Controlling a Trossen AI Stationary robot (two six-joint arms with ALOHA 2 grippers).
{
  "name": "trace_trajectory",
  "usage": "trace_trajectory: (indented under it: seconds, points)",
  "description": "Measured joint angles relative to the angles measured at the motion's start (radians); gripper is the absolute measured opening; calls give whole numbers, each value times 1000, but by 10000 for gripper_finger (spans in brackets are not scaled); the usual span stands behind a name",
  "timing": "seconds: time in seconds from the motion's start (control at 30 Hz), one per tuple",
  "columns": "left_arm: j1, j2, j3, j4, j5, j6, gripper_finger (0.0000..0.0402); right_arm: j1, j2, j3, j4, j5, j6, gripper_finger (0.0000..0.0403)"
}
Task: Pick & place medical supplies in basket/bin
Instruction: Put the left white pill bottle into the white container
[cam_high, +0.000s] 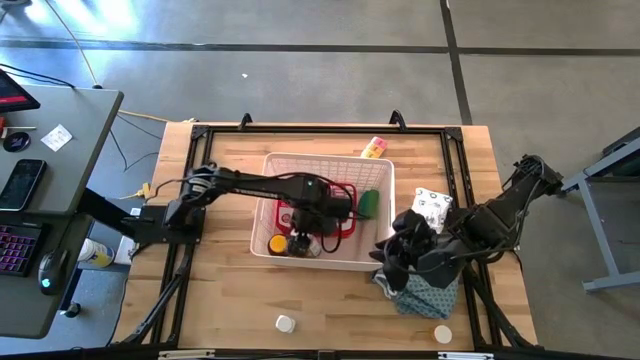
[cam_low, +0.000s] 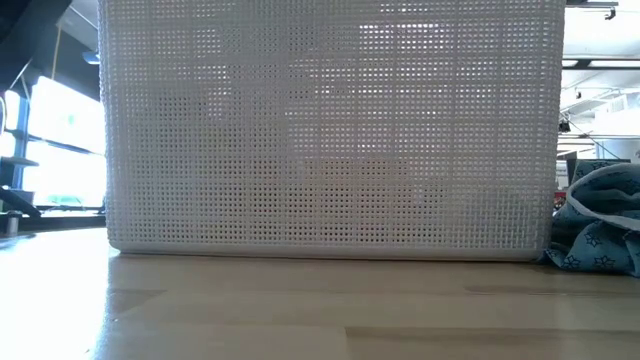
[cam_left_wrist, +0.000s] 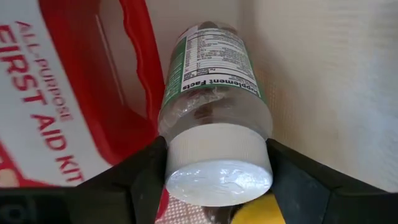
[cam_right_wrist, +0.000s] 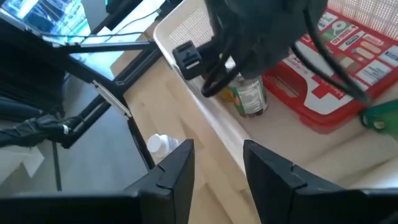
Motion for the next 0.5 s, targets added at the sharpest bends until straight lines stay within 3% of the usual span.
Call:
trace_trajectory:
  seconds: [0.27,0.5]
  points:
    - [-9,62,5,-8,20,-125,276,1,0,0,-34,-34,-90,129]
    - [-7,59,2,-11,45,-280,335,37,0,0,-69,-28,-190,129]
